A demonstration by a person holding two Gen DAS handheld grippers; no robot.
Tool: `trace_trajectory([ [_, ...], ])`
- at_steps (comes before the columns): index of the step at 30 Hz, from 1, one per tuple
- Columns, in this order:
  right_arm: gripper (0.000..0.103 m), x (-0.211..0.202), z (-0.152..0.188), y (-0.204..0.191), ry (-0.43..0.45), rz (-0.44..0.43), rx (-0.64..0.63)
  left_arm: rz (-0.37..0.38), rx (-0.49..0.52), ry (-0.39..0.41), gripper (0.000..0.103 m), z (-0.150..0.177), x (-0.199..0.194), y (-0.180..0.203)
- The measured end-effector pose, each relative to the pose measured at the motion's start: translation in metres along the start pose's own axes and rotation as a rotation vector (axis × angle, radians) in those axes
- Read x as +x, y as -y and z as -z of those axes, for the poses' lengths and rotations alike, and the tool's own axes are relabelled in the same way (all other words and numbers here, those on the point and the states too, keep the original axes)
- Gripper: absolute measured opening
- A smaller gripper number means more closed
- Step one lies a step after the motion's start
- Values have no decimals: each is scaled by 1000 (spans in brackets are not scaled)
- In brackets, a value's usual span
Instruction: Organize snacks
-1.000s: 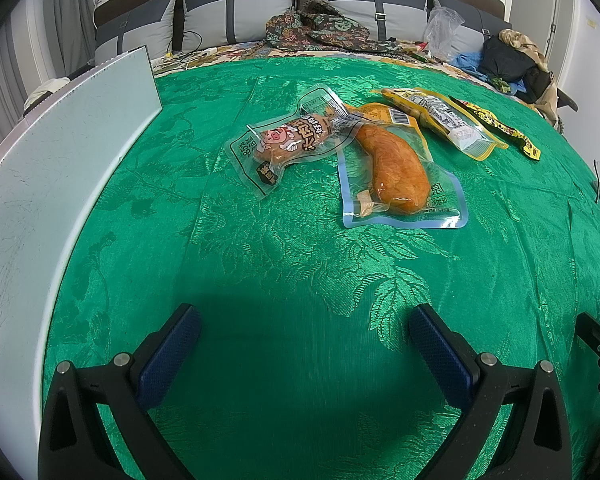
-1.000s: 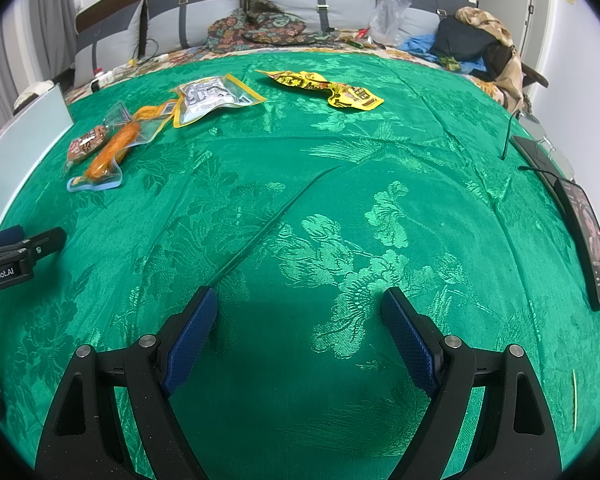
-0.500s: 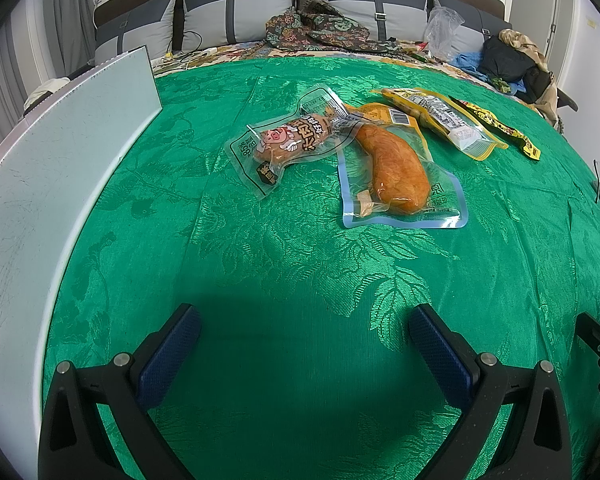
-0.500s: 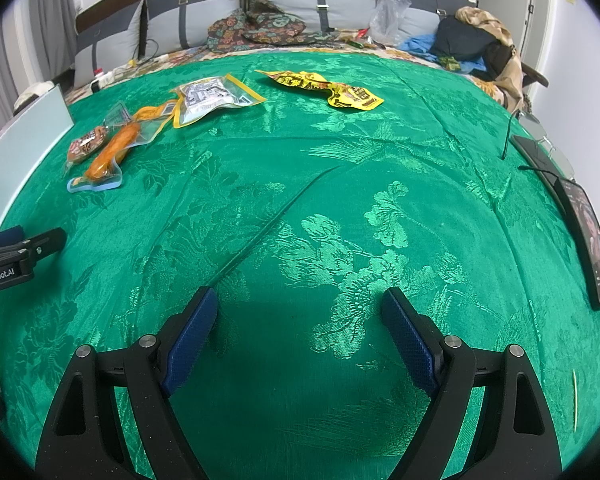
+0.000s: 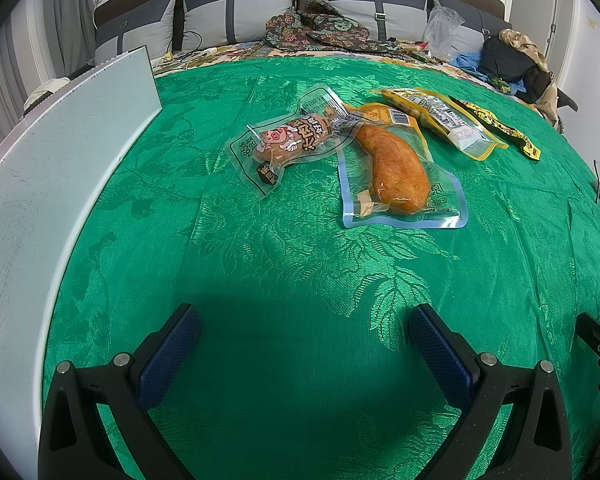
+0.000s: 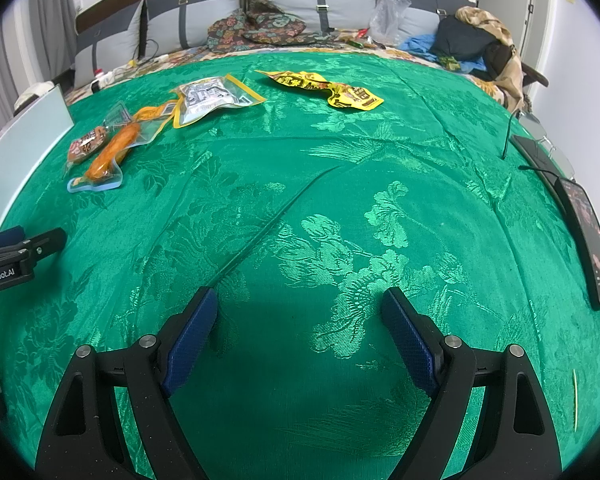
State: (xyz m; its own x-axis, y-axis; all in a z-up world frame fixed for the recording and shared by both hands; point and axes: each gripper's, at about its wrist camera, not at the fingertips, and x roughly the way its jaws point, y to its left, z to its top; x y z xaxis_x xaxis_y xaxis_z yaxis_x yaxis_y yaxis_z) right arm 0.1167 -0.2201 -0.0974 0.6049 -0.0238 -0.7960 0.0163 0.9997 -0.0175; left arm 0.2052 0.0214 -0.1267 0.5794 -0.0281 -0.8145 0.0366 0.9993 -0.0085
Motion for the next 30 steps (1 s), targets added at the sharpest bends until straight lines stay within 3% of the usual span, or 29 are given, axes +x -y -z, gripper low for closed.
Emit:
trace_trajectory([
  [14, 87, 0, 0, -1, 0, 0, 0, -6, -8, -7, 103, 2, -1, 2],
  [18, 87, 0, 0, -1, 0, 0, 0, 53, 83, -150, 103, -6, 0, 2],
  [20, 87, 0, 0, -1, 0, 1, 0, 113, 100, -210, 103, -19, 2, -3],
  [22, 87, 0, 0, -1, -1, 0, 0, 157, 83, -188, 103, -40, -3, -10],
  [25, 87, 0, 0, -1, -1, 0, 0, 153, 81, -113, 103, -85, -8, -20],
  [27, 87, 0, 0, -1, -1, 0, 0, 124, 102, -111, 103, -114, 2, -22],
  [30, 87, 0, 0, -1, -1, 0, 0, 170, 189, -238, 99, -133, 34, -17],
])
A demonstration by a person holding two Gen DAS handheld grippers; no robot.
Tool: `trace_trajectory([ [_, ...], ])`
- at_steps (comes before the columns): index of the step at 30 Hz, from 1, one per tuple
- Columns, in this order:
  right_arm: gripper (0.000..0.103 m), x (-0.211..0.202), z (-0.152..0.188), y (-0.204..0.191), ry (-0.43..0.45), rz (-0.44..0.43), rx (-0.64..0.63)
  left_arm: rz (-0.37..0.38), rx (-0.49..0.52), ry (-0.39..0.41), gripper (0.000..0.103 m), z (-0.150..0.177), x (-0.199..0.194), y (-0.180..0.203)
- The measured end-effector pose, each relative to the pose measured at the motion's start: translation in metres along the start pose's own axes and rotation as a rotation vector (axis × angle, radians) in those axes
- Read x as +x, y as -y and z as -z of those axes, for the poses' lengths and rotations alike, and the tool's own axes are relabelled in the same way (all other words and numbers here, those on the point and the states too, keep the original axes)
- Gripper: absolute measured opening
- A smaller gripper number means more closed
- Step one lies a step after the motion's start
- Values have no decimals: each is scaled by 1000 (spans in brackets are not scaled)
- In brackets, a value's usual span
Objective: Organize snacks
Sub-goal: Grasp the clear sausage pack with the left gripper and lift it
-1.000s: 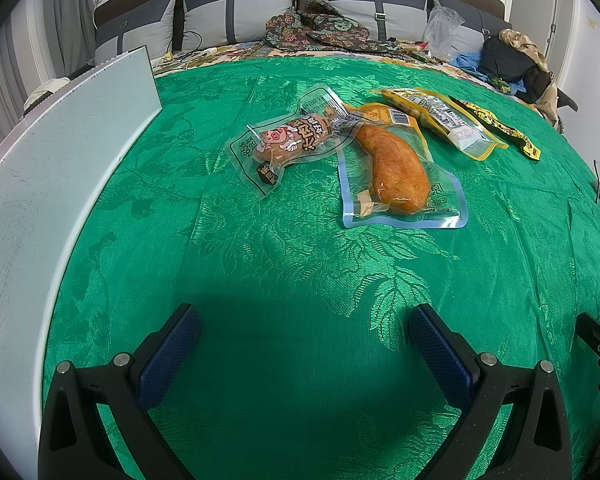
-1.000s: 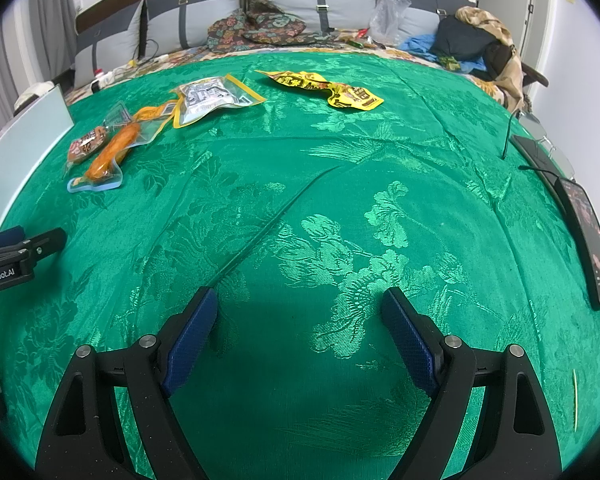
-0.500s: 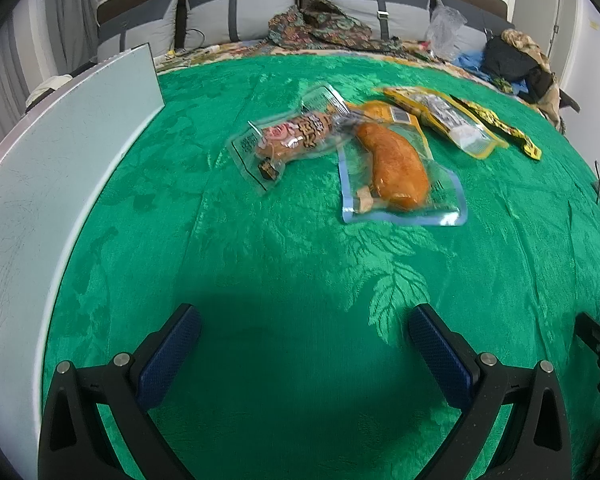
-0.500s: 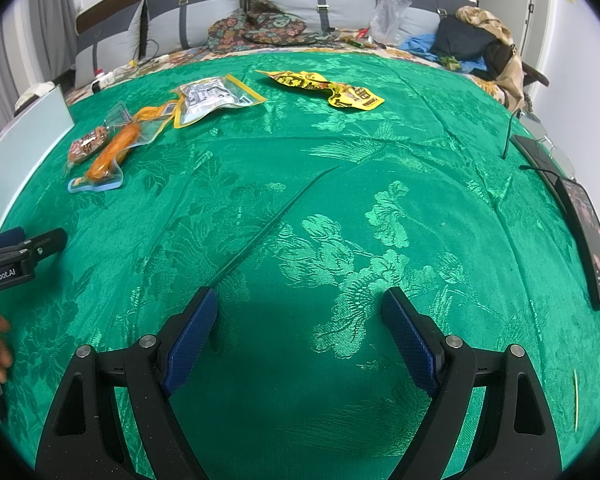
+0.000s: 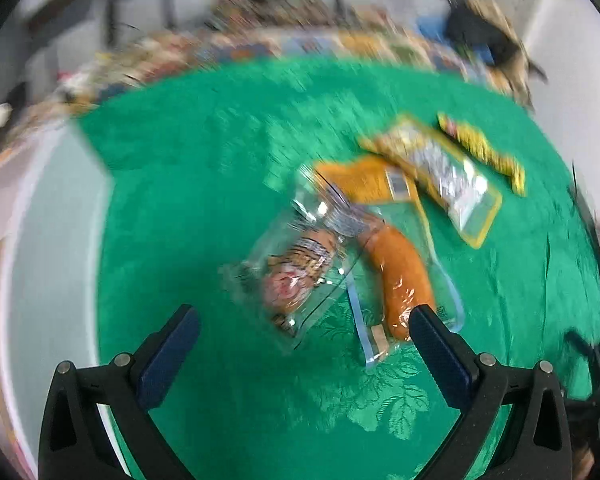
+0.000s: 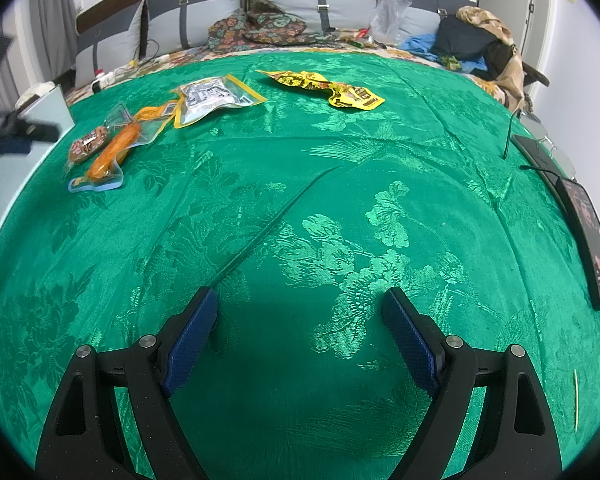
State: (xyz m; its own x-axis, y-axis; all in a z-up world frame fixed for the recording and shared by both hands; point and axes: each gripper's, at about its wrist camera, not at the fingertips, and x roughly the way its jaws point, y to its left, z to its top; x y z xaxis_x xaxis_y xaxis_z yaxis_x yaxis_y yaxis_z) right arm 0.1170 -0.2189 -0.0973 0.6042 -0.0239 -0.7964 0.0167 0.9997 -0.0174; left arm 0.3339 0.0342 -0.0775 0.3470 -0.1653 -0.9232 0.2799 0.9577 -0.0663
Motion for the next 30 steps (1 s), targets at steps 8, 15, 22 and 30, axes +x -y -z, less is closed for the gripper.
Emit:
trace_trajectory([
  [8, 88, 0, 0, 0, 0, 0, 0, -61, 243, -117, 100, -35, 53, 12],
  [15, 88, 0, 0, 0, 0, -1, 0, 4, 94, -79, 103, -52, 59, -17],
  [22, 88, 0, 0, 0, 0, 0, 1, -13, 52, -38, 100, -38, 48, -18],
  [30, 88, 0, 0, 0, 0, -1, 1, -56, -47, 32, 51, 5, 22, -28],
])
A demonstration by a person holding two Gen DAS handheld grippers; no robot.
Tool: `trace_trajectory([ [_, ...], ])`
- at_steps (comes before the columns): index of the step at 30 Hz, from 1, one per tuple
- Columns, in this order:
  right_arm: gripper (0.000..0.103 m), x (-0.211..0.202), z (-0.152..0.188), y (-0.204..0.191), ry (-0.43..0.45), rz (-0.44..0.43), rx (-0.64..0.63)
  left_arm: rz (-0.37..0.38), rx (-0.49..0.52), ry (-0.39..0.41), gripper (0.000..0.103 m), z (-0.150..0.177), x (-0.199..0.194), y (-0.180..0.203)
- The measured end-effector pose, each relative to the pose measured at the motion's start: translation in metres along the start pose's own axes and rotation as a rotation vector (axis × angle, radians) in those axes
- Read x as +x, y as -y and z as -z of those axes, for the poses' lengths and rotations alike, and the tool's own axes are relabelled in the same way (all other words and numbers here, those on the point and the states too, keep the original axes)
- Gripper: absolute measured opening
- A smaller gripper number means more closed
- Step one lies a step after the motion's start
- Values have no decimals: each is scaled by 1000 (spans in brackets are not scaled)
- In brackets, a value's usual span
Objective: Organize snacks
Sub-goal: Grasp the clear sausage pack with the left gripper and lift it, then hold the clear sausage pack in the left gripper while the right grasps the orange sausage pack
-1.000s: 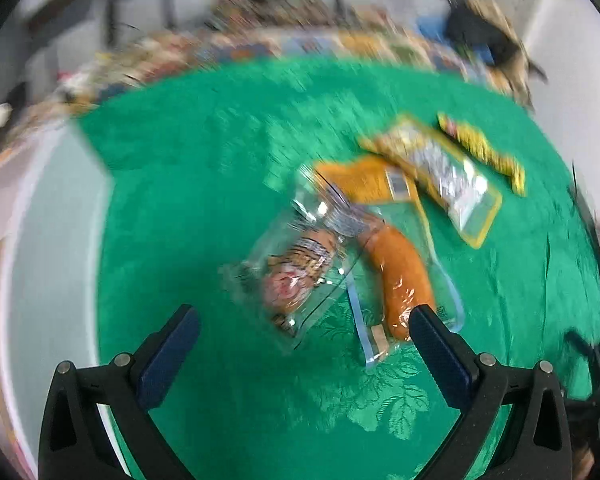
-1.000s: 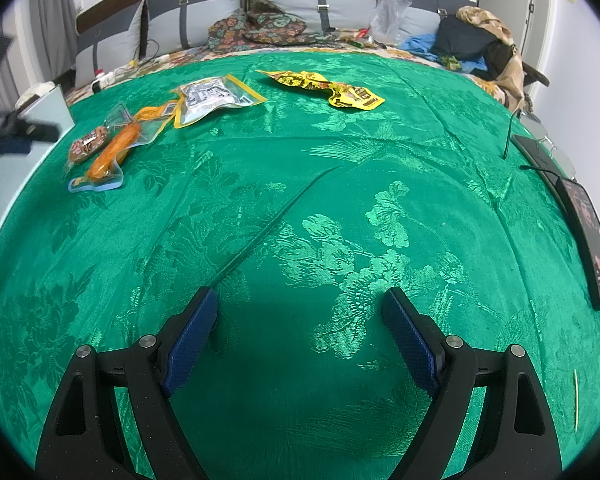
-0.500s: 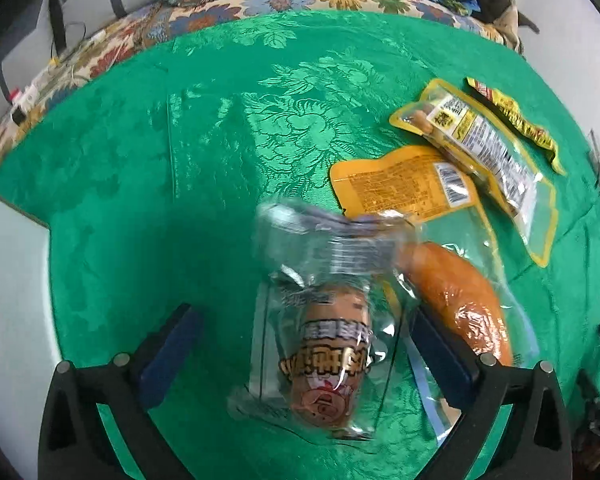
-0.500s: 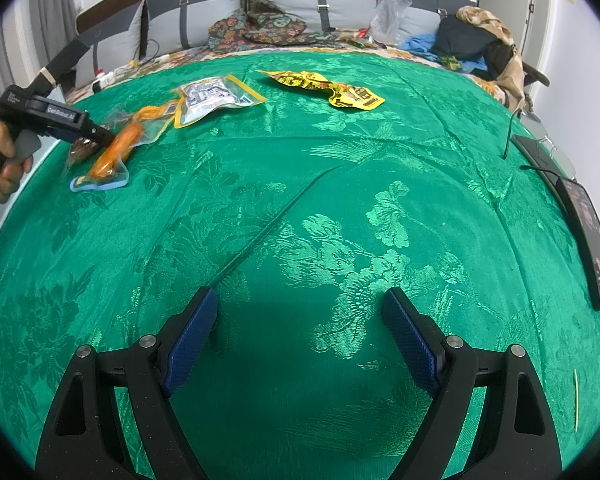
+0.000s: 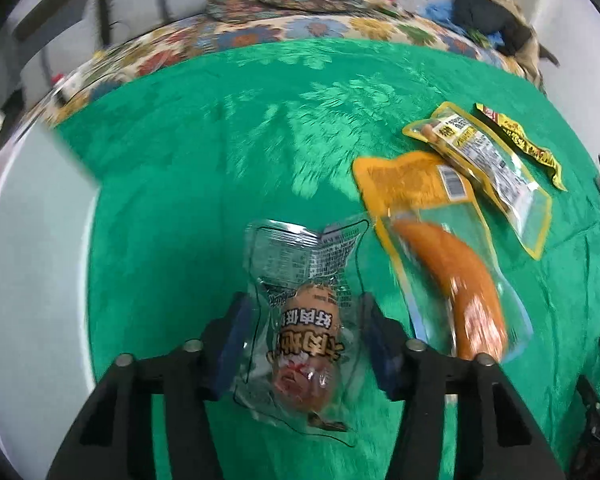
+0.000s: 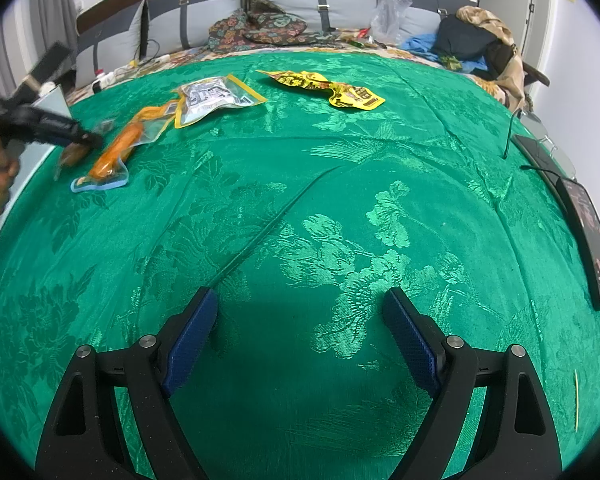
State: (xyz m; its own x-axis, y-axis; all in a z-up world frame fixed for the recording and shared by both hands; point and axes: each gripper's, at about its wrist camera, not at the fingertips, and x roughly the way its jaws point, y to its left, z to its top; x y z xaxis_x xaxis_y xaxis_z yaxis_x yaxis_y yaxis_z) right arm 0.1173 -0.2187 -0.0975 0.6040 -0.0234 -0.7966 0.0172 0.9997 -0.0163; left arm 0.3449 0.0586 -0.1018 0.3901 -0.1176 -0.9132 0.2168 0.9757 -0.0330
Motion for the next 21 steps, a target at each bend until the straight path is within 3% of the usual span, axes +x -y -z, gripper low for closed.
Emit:
trace_trajectory([
  [3, 88, 0, 0, 0, 0, 0, 0, -53, -105, -2, 50, 48, -24, -3],
  [7, 88, 0, 0, 0, 0, 0, 0, -100, -93, 12, 51, 107, -48, 10],
  [9, 88, 0, 0, 0, 0, 0, 0, -117, -88, 32, 57, 124, -53, 15],
  [12, 88, 0, 0, 0, 0, 0, 0, -69, -132, 53, 69, 135, -46, 9],
  [14, 88, 0, 0, 0, 0, 0, 0, -44, -148, 113, 82, 140, -46, 5],
  [18, 88, 0, 0, -1, 0, 0, 0, -101, -96, 168, 102, 148, -42, 9],
  [21, 88, 0, 0, 0, 0, 0, 0, -103, -135, 184, 103, 153, -42, 3],
])
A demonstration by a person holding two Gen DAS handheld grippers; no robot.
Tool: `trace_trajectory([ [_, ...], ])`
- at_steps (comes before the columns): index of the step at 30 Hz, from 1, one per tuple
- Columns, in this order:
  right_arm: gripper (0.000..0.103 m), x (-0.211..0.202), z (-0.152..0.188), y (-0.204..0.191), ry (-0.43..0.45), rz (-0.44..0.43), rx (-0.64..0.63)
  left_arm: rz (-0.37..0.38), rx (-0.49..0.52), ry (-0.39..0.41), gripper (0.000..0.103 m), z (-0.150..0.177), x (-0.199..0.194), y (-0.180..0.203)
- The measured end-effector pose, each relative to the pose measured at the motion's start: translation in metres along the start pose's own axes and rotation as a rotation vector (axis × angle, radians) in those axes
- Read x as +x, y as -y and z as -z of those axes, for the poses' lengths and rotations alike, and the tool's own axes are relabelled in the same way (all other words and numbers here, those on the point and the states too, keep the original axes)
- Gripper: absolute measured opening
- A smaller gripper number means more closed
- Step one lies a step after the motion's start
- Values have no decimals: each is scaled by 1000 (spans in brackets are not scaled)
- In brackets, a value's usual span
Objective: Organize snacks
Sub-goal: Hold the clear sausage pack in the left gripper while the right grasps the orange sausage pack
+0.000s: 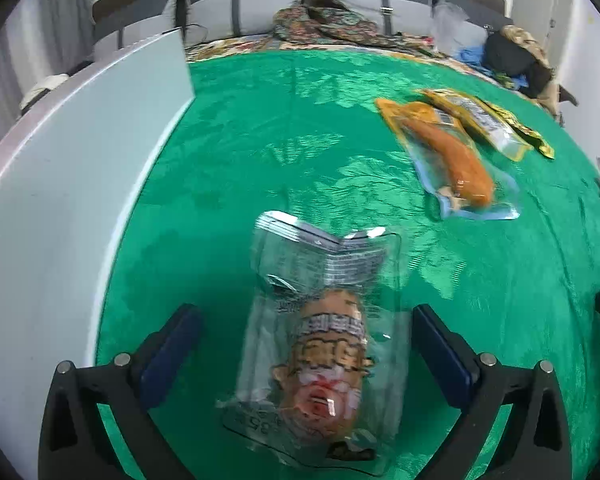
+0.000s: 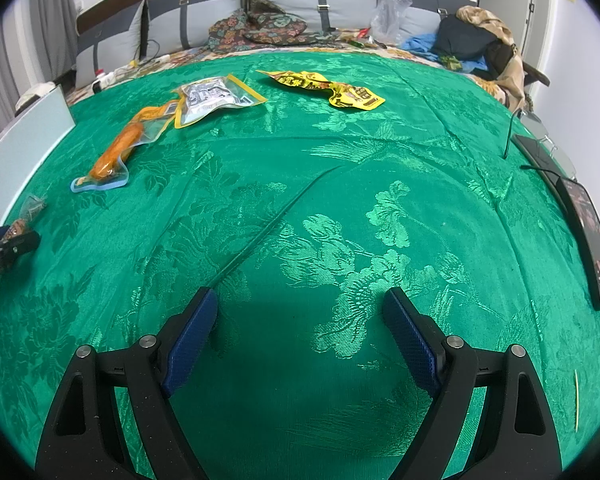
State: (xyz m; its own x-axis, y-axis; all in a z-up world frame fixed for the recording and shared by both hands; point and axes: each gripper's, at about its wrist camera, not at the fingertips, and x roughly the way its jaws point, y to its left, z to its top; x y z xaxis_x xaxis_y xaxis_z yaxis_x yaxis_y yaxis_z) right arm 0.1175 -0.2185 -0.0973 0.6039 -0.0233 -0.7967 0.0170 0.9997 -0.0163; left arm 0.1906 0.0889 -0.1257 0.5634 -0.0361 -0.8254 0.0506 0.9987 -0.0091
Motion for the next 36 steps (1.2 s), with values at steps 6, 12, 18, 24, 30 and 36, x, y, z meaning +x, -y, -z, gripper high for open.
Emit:
trace_trajectory([
  [6, 88, 0, 0, 0, 0, 0, 0, -13, -16, 23, 103, 4, -1, -3],
  [12, 88, 0, 0, 0, 0, 0, 0, -11, -18, 23, 103, 3, -1, -2],
  [18, 88, 0, 0, 0, 0, 0, 0, -11, -17, 22, 103, -1, 3, -1],
  [24, 88, 0, 0, -1, 0, 0, 0, -11, -17, 22, 103, -1, 3, -2],
  [30, 88, 0, 0, -1, 0, -1, 0, -10, -17, 22, 103, -1, 3, -2],
  [36, 88, 0, 0, -1, -1, 0, 0, -9, -18, 22, 103, -1, 3, -2],
])
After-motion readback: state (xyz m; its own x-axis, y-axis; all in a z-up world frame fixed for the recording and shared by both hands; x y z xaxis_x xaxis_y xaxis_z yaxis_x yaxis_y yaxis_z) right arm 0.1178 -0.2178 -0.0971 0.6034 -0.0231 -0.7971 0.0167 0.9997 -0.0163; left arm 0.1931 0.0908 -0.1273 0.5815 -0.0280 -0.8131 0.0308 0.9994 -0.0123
